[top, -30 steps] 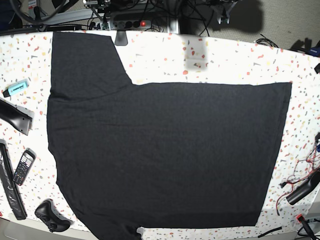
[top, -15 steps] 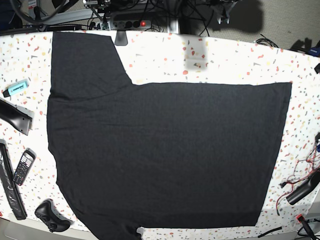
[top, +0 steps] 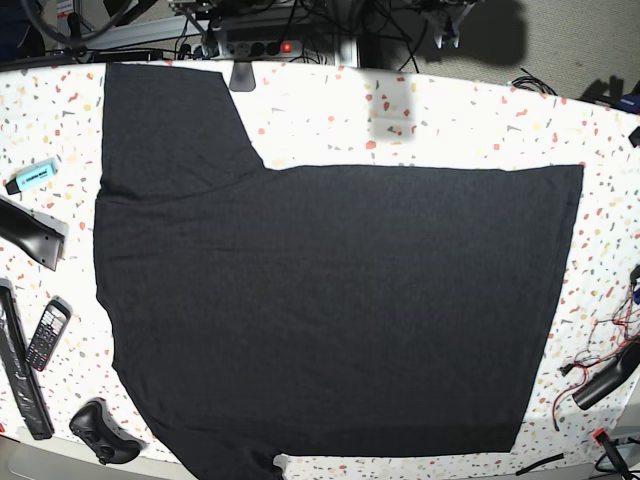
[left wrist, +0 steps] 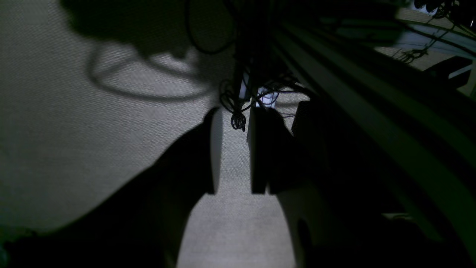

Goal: Fold the T-shirt properly

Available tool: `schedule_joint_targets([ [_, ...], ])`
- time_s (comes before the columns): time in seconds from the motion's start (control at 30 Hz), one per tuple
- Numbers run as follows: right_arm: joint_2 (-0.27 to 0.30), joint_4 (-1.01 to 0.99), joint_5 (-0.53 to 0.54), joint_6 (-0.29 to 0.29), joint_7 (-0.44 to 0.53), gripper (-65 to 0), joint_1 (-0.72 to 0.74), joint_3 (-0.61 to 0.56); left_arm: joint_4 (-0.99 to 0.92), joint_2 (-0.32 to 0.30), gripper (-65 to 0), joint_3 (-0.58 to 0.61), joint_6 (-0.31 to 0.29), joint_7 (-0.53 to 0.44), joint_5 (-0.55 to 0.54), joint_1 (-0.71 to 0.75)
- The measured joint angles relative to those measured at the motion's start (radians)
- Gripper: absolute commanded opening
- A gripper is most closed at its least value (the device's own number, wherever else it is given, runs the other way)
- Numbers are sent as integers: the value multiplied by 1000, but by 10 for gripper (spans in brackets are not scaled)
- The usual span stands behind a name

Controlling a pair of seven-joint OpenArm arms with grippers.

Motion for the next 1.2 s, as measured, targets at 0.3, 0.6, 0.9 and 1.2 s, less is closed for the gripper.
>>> schedule_joint_targets([
  [0.3,36,100,36,45,-1,-511,-90,0,167,-15,-525,0,-117,43,-100,110],
  [0.6,102,263,41,51,-4,-511,-222,-78,369,-72,-525,0,-117,50,-109,245],
  [0.9,165,571,136,40,-8,-511,-422,-143,696,-137,-525,2,-121,64,-166,422],
  [1.2,257,1024,170,44,-19,-512,-677,-143,1048,-169,-525,6,-124,185,-227,573],
])
